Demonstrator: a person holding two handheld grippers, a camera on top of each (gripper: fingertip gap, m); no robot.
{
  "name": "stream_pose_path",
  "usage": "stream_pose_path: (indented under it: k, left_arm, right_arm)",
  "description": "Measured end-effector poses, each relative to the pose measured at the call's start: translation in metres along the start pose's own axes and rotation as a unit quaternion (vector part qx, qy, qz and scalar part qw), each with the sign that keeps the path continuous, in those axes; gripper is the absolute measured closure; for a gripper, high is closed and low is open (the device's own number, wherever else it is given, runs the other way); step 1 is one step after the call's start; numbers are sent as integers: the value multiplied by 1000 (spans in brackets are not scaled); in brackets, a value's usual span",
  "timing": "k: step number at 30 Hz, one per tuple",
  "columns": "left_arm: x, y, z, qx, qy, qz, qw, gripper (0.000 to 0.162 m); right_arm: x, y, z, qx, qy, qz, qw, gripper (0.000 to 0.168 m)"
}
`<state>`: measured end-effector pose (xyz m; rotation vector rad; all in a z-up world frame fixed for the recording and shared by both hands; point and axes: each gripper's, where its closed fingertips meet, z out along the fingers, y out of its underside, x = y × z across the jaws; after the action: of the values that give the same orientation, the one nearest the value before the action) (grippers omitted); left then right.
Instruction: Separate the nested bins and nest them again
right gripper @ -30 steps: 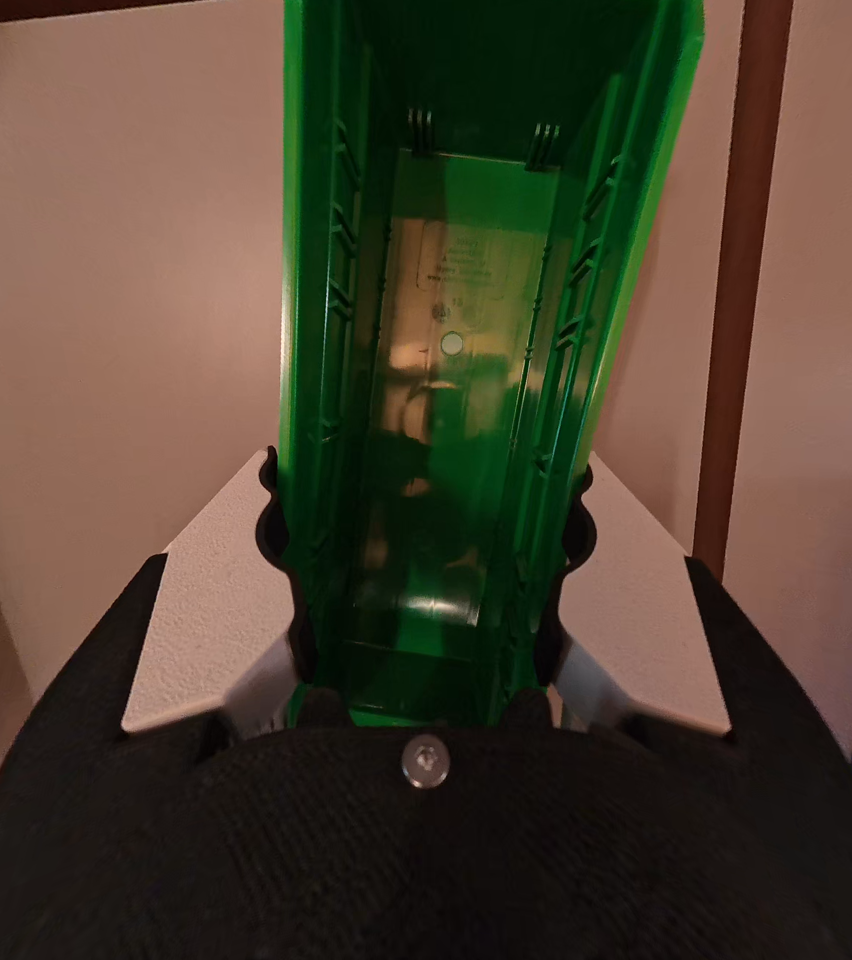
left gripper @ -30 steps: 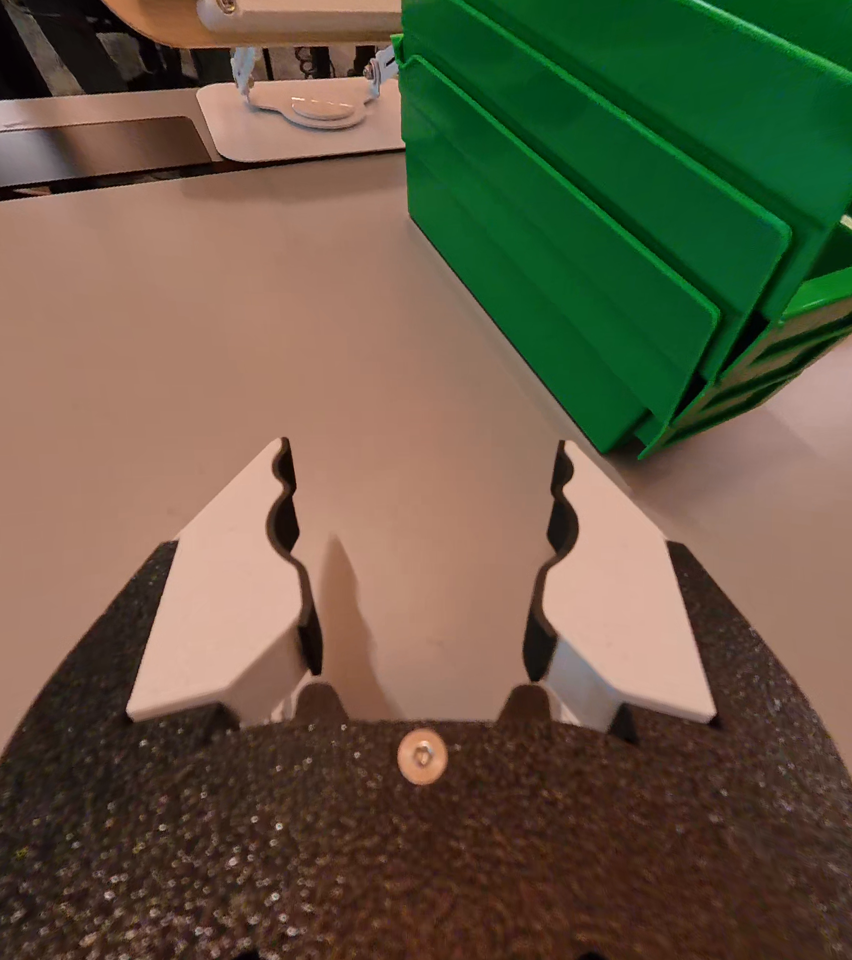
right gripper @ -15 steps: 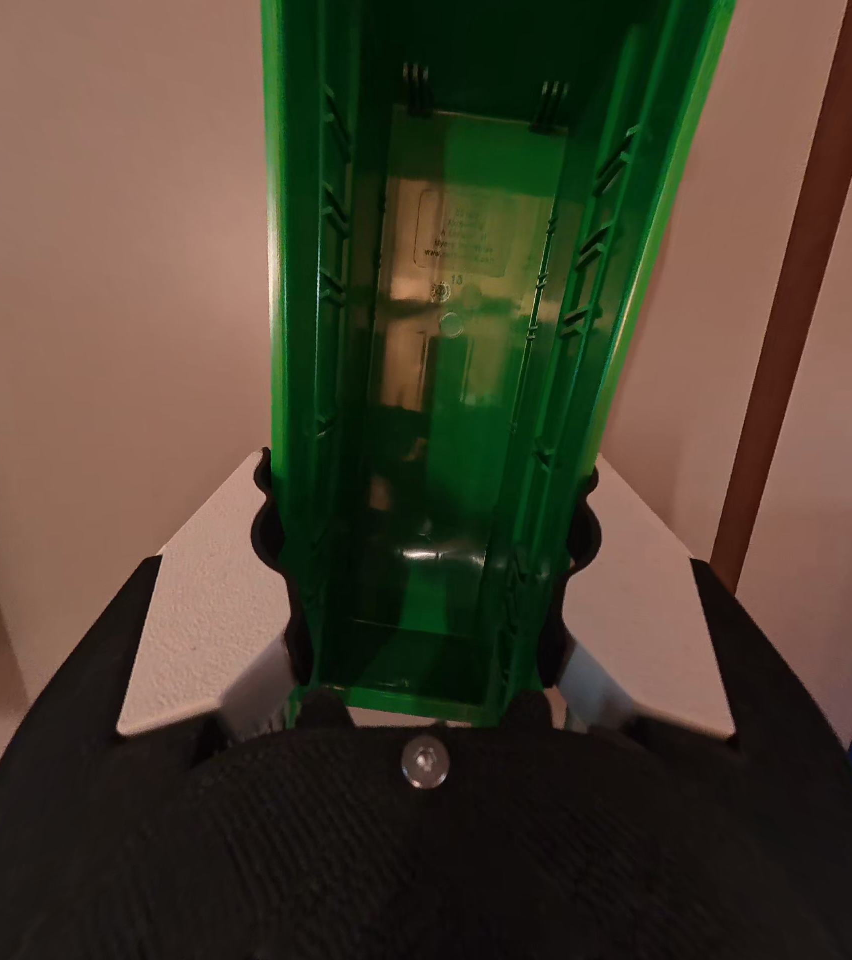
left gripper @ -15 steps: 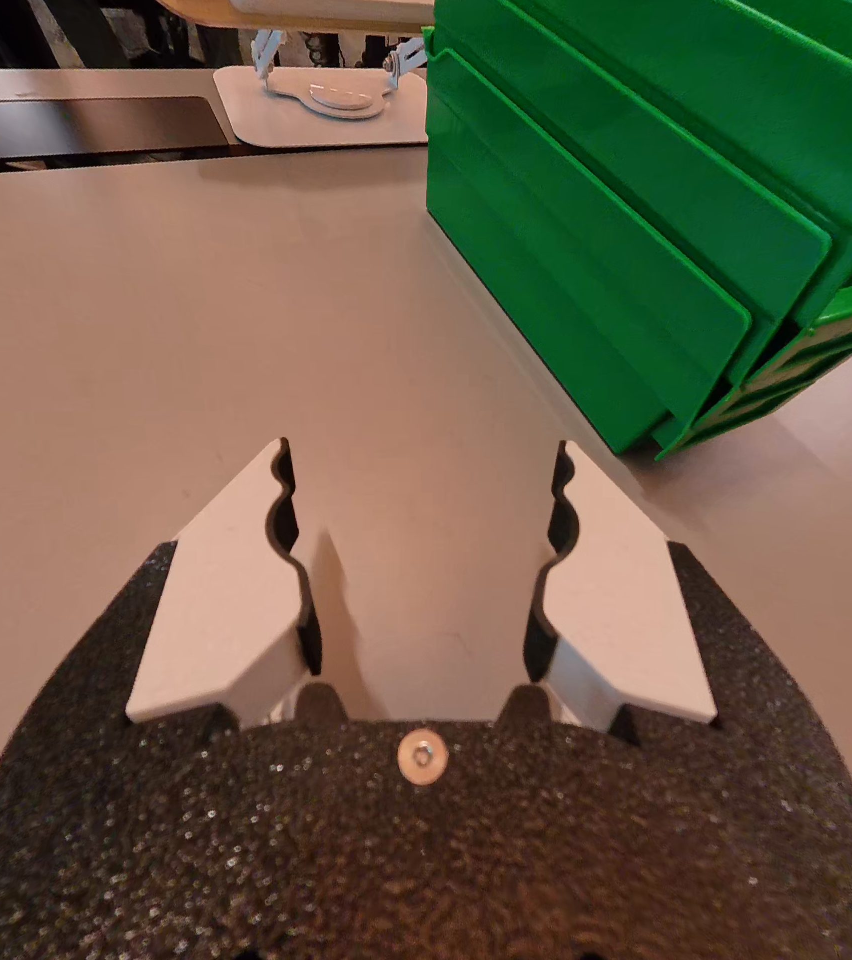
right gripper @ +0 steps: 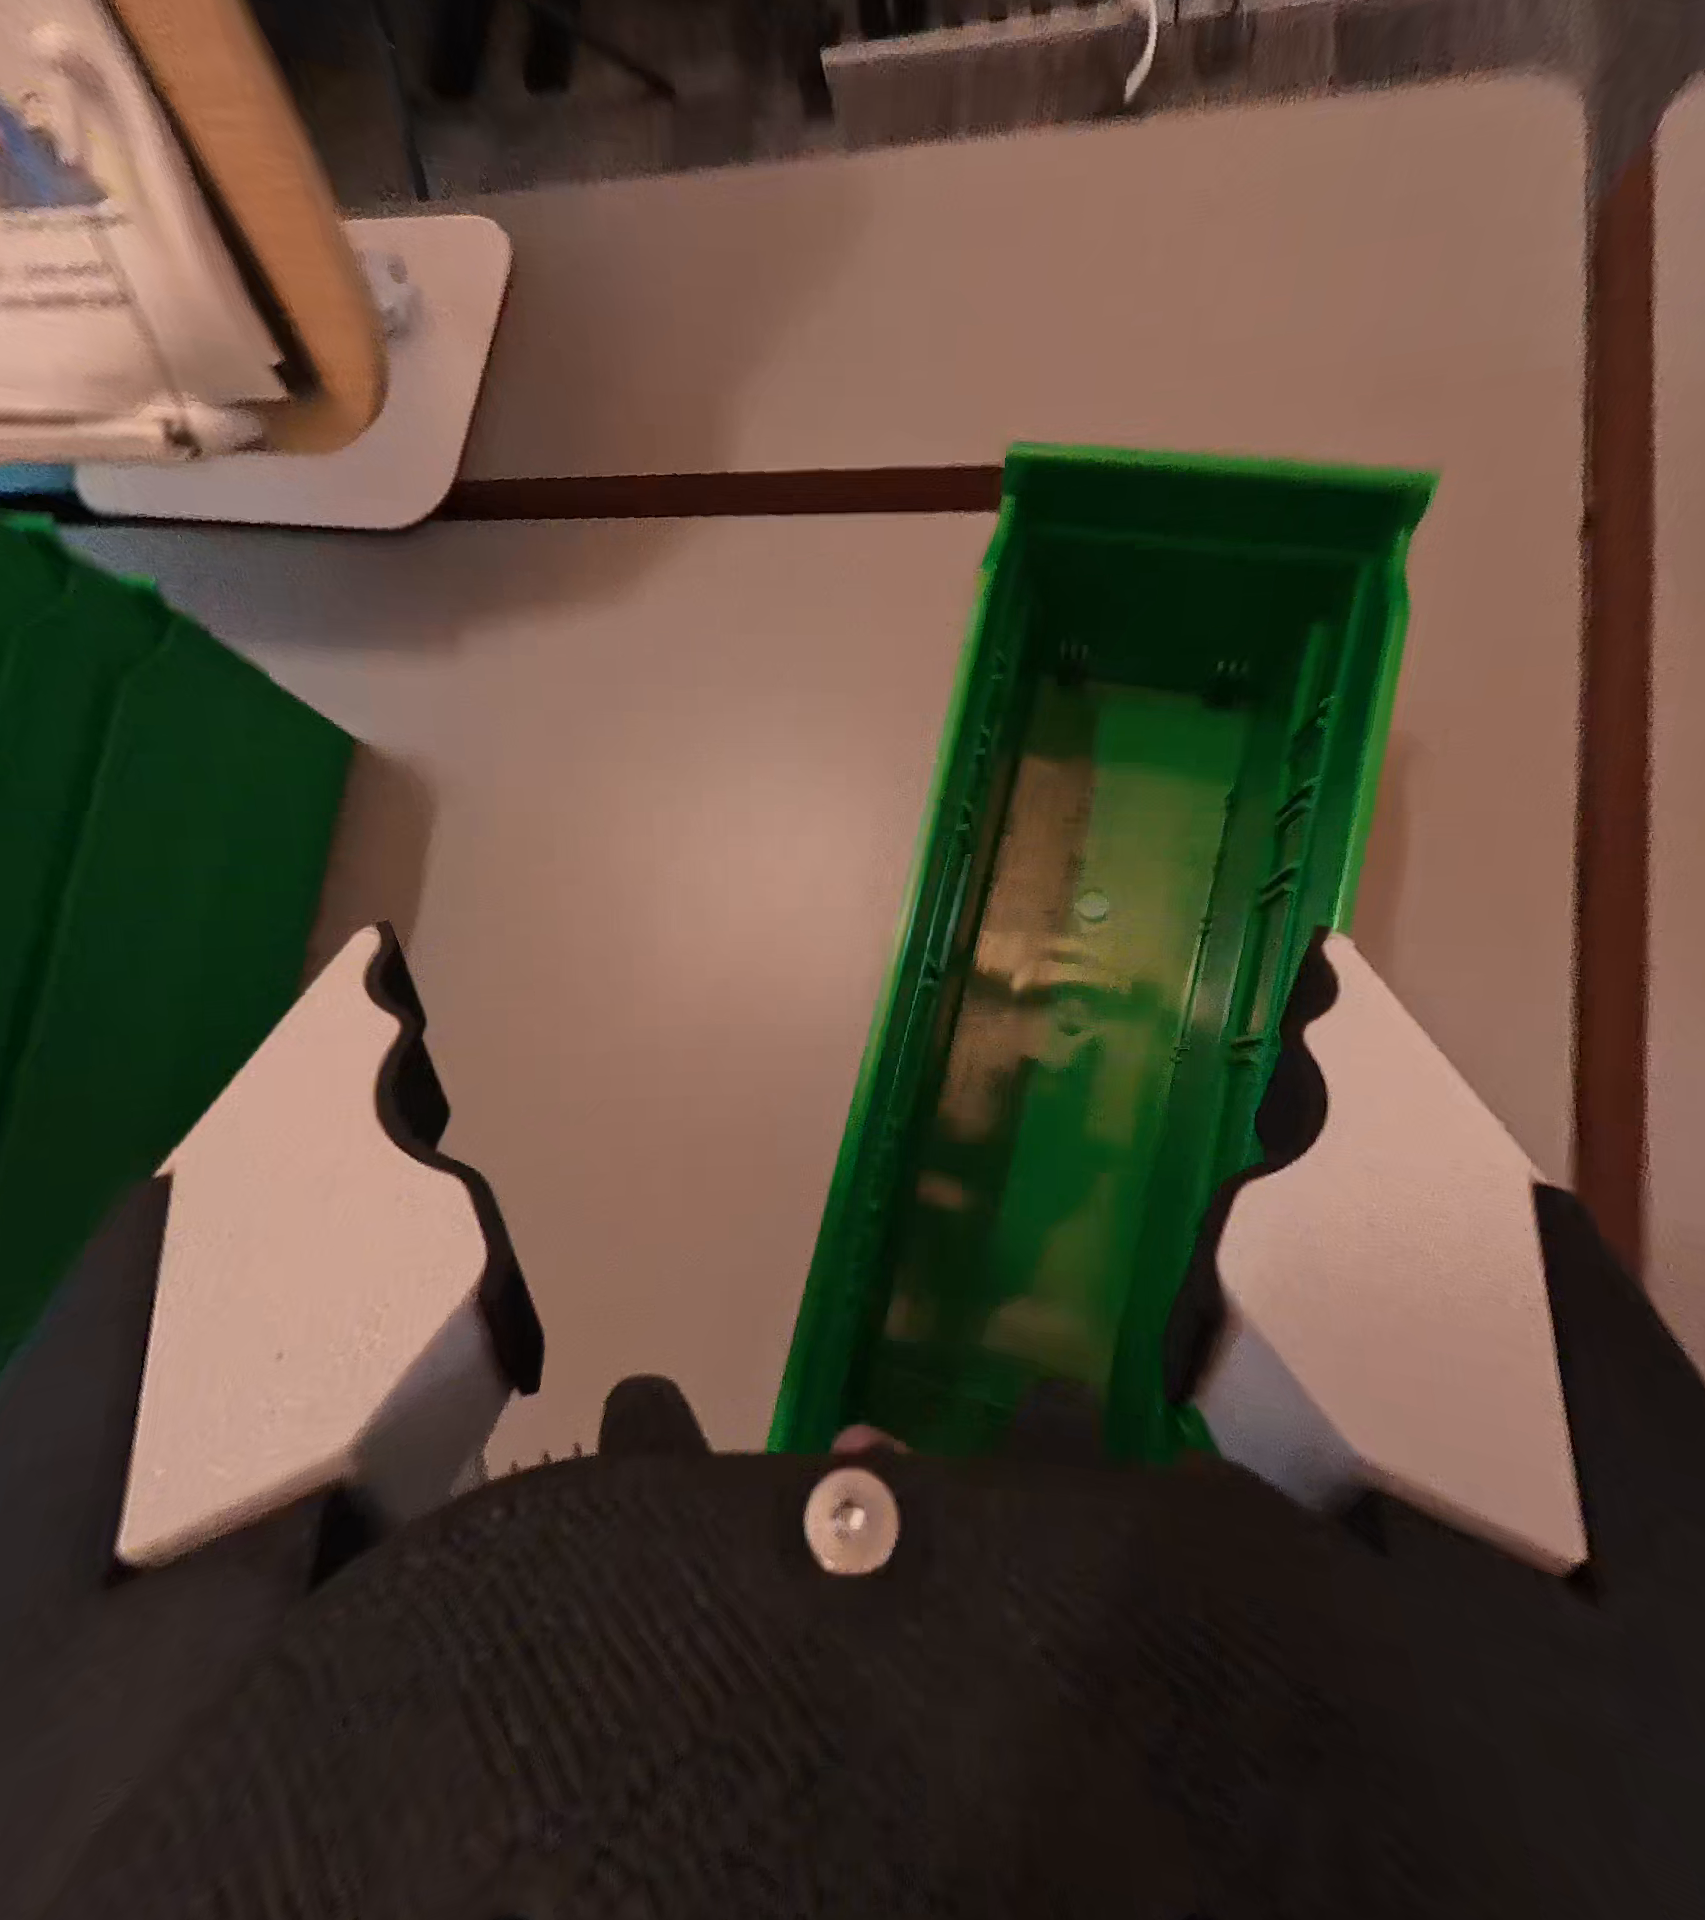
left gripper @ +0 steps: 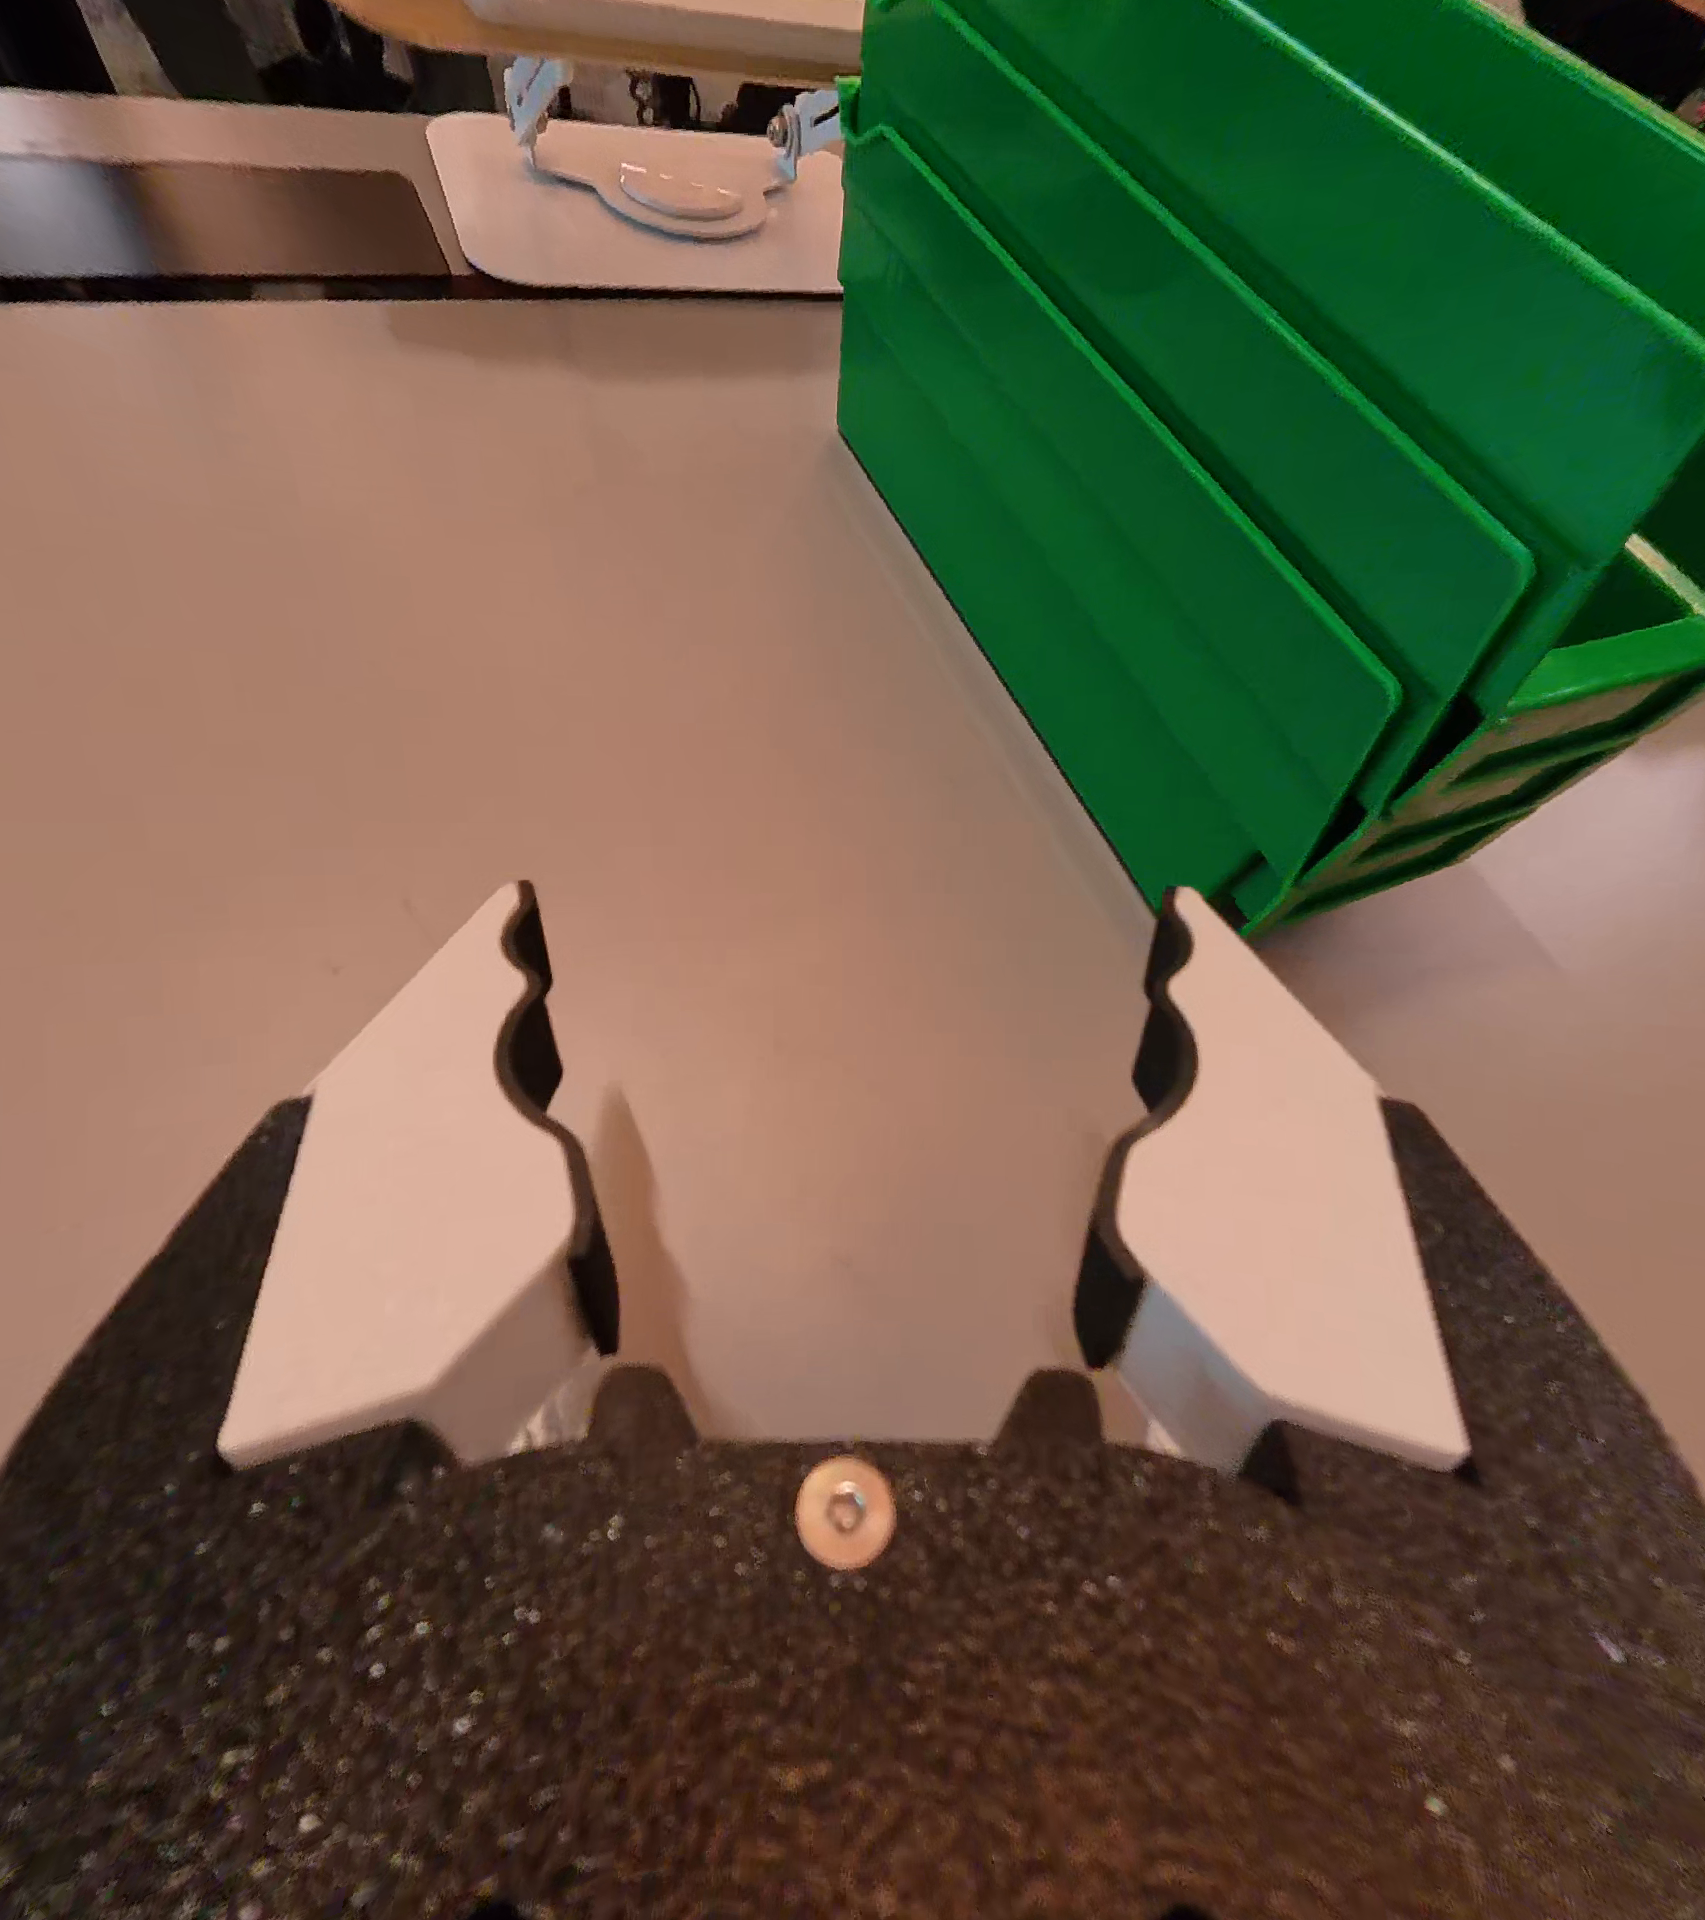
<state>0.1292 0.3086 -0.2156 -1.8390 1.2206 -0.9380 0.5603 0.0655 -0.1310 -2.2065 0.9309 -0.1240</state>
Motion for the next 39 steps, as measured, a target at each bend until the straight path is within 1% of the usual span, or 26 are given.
stream_pose_path:
  k: [2,4,6,8,9,11,13,14,16,17,19,20,21,24,27,29,33,37,39]
  left_arm:
    - [4,0,0,-10,3,-26,1000,49]
    - [11,-5,-2,-11,9,-55,998,47]
    - [25,-19,-6,2,39,-77,996,46]
    - [40,-42,-10,24,70,-84,994,46]
    - [45,-54,-10,28,70,-88,993,46]
    - [57,-81,-10,24,63,-80,994,46]
    - [68,-110,-6,25,42,-63,997,46]
    - [76,-123,-3,19,31,-53,998,45]
    - [92,-142,9,-7,13,-13,1000,43]
    - [96,-149,18,-25,-7,8,1000,40]
    - [103,-158,38,-66,-49,36,996,39]
    - [107,-160,49,-91,-59,49,993,38]
    - [112,-160,59,-117,-67,59,989,35]
    - [121,-153,88,-198,-78,68,975,25]
    - [113,-145,106,-266,-119,70,954,24]
    - [114,-140,114,-291,-117,67,947,24]
    - [112,-132,127,-324,-117,30,938,23]
    - [100,-119,133,-357,-143,26,923,23]
    - [99,-110,135,-377,-140,10,916,22]
  right_arm:
    - [-12,6,-21,27,31,-65,997,10]
    - [-27,13,-45,74,61,-117,989,12]
    - [-54,21,-71,148,60,-153,975,24]
    - [-83,32,-96,234,40,-172,956,33]
    - [-99,40,-104,272,21,-172,946,37]
    - [-121,61,-114,321,-10,-160,934,49]
    - [-131,78,-117,363,-14,-140,921,54]
    - [-134,87,-115,373,-15,-127,919,51]
    - [-139,101,-107,385,-19,-96,918,28]
    - [-141,108,-99,382,-18,-93,919,22]
    - [-141,114,-86,370,-13,-94,924,17]
    - [-144,116,-83,355,-17,-92,930,12]
    - [-148,117,-84,354,-24,-96,930,11]
    - [-158,117,-91,381,-29,-107,918,11]
    - [-167,123,-81,358,-43,-117,926,11]
    - [-167,124,-80,357,-46,-114,926,11]
    - [-165,126,-75,349,-64,-99,930,11]
    - [-160,125,-78,353,-75,-77,930,13]
    - [-158,125,-76,352,-75,-75,930,14]
